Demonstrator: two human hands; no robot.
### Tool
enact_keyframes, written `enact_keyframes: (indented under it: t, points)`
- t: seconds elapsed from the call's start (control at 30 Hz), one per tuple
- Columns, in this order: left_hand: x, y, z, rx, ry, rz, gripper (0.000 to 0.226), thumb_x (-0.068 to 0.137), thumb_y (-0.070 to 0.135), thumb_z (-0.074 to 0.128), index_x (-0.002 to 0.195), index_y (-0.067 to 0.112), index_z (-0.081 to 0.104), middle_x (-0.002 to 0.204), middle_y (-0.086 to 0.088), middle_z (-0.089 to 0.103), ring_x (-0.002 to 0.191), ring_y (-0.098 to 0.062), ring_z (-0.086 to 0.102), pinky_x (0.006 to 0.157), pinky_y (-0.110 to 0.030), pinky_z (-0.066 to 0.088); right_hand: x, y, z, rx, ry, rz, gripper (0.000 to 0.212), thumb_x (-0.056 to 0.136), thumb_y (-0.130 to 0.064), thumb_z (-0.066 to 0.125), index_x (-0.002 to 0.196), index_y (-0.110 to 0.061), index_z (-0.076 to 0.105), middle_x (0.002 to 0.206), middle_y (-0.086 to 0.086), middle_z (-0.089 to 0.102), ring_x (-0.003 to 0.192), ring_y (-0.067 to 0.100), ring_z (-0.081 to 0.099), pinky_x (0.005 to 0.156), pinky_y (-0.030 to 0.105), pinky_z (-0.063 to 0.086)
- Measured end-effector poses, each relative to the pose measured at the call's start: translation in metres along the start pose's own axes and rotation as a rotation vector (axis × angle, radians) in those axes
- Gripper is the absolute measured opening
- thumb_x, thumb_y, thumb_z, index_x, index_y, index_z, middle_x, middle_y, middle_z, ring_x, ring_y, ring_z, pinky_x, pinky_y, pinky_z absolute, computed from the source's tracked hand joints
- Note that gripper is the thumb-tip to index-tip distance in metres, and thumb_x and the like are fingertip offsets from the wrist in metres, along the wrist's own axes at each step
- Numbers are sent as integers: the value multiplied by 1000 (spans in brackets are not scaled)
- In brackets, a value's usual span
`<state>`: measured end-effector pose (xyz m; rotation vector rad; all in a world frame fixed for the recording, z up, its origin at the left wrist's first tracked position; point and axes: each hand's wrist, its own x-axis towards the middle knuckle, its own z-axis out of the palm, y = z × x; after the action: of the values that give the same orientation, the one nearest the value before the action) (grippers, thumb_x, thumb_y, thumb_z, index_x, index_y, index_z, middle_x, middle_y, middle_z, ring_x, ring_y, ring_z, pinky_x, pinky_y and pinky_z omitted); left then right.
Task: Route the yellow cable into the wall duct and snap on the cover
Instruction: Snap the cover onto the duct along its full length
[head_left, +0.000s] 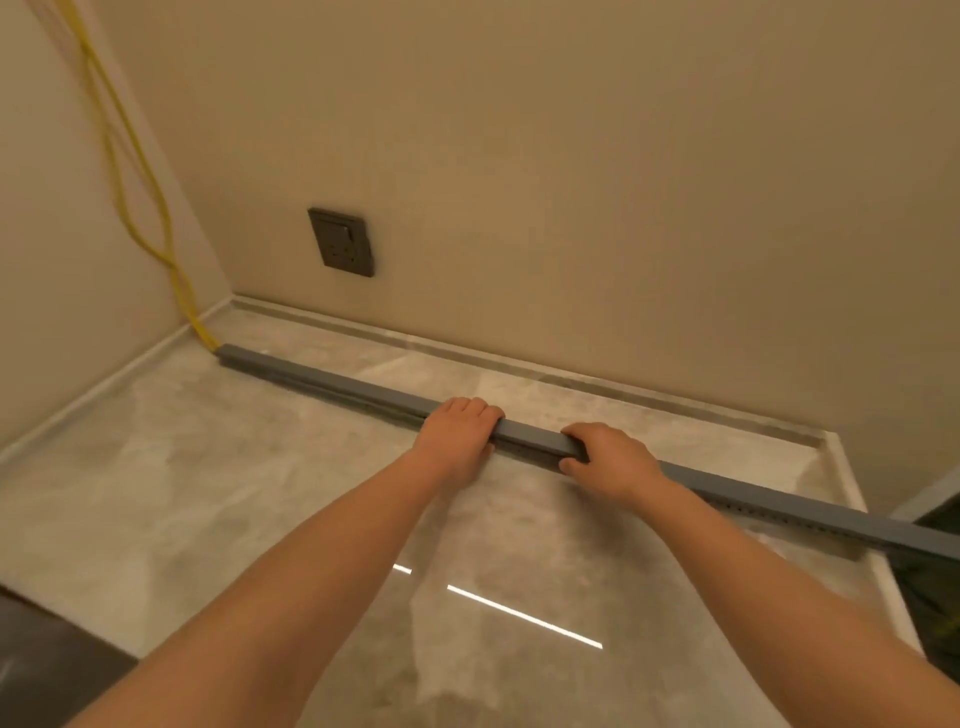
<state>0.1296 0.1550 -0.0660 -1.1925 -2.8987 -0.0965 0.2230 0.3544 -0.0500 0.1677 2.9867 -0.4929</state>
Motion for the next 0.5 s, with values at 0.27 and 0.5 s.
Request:
enact_keyframes:
  t: [0.27,0.5]
  points:
    - [-8,-129,1,-16,-24,44,35,92,45,49,119,22,49,114,-2,56,104,-22,51,90,-34,39,55,-71,40,-129,66,17,17,92,-39,50,103,-26,52,99,-2,56,91,22,54,75,36,40]
    - [-11,-171,18,-15,44,103,43,94,48,43,129,23,41,122,-1,48,114,-23,43,104,-35,30,72,-79,44,-171,1,-21,25,92,-42,50,111,-27,47,103,-3,49,92,18,45,75,31,34]
